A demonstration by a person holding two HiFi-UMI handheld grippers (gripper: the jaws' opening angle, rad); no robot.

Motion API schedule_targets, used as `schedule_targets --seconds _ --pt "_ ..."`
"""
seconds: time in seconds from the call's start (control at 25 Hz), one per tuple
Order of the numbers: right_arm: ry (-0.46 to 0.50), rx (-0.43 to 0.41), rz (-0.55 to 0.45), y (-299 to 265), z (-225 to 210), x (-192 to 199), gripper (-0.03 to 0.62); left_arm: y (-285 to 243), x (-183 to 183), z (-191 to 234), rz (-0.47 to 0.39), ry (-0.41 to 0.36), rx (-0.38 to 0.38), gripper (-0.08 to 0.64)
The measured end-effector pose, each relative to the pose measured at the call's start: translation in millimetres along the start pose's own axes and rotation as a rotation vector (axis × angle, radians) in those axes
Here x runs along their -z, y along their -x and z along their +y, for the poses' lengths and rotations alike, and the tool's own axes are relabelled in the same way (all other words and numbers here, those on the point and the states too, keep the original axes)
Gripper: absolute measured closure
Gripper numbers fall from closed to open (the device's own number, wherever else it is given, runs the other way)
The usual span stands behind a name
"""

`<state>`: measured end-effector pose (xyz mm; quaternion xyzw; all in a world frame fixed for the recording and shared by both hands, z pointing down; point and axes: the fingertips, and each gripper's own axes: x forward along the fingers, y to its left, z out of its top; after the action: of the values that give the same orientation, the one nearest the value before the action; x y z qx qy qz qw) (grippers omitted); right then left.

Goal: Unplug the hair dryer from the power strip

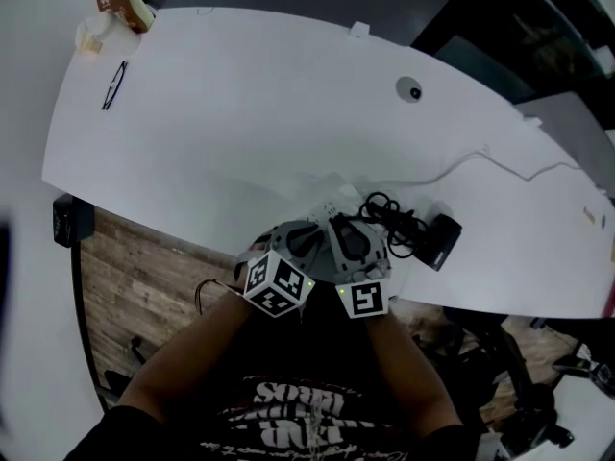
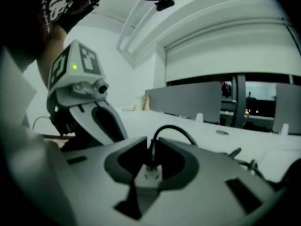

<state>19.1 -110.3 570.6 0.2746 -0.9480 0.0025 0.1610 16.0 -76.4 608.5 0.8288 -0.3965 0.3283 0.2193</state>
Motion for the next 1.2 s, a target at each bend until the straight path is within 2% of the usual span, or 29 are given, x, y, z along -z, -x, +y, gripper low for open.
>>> schedule_targets --seconds 0.16,0.4,0.56,0.76,0.84,0.92,1.08,1.2 --pt "-0.039 0.025 -0.005 6 0 2 0.497 0 0 3 0.000 0.021 0.003 0.492" --pt "-0.108 0.009 0.100 8 1 14 0.485 -1 1 6 0.001 0.034 -0.011 0.494" --pt "-0.097 0.003 0.191 -4 1 14 0.482 -3 2 7 -0.001 0.037 -0.019 0.492" --pt "-0.124 -0.006 0.232 -5 1 21 0.477 -4 3 6 -0.001 0.041 -0.023 0.492" --pt "-0.126 -0.020 0.268 -5 2 31 0.449 -5 3 7 0.001 0.040 -0.021 0.492" --pt "-0.126 -0.029 0.276 -2 4 36 0.451 -5 5 4 0.005 0.041 -0.012 0.492" --pt "-0.059 -0.035 0.271 -2 7 34 0.449 -6 5 5 0.004 0.042 -0.007 0.492" --pt "-0.074 -0.057 0.255 10 9 32 0.426 -7 5 5 0.000 0.028 -0.013 0.492"
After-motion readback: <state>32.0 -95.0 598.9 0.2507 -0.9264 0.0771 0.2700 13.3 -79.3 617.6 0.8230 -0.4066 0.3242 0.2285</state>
